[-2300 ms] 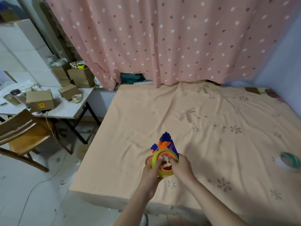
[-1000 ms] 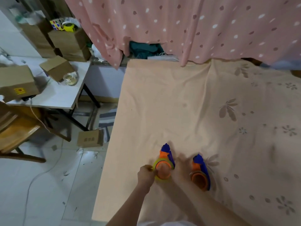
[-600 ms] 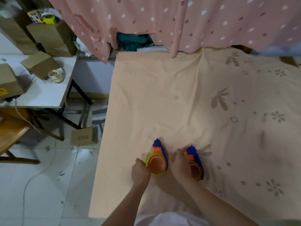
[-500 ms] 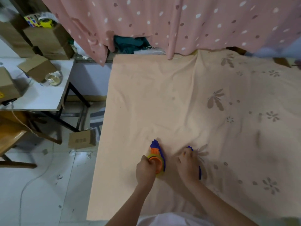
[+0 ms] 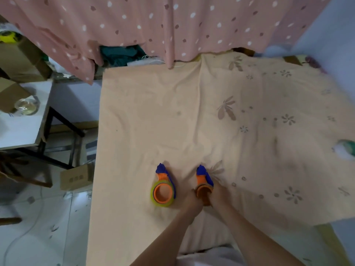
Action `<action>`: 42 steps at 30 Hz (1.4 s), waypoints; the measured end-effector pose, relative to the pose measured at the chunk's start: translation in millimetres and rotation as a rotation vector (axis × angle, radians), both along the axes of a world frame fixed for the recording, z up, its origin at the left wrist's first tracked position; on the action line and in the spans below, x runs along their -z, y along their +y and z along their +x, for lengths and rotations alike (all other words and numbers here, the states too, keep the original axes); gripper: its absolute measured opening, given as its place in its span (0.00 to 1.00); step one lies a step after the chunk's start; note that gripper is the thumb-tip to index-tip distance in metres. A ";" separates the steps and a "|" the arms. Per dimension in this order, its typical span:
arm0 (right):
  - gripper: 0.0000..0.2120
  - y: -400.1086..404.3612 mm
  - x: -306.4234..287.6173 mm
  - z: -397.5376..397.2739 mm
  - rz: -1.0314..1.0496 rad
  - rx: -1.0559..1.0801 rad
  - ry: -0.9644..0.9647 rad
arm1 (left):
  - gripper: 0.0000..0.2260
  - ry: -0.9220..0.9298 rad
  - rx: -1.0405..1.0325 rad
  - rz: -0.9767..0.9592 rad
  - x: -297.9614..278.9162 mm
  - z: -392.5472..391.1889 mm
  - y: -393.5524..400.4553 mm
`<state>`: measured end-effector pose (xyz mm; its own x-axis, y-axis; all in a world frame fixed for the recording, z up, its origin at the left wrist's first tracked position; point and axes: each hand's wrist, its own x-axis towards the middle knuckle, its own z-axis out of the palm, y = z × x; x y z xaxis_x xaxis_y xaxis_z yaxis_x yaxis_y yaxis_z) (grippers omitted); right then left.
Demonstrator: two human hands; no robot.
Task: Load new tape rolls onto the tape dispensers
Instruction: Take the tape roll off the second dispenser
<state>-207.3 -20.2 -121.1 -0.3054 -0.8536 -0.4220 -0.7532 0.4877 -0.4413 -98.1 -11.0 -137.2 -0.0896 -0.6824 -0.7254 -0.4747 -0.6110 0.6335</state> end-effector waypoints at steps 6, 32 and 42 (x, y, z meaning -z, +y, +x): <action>0.07 0.2 -0.6 -4.5 -0.065 0.047 -0.020 | 0.09 -0.043 0.052 -0.050 -31.4 6.7 2.8; 0.05 125.7 -147.6 -199.2 -0.436 0.602 -0.253 | 0.14 0.610 0.190 -0.007 -135.9 -195.2 35.2; 0.02 190.8 -155.2 -365.4 -0.449 0.686 -0.394 | 0.18 0.700 0.212 0.082 -151.3 -360.2 93.6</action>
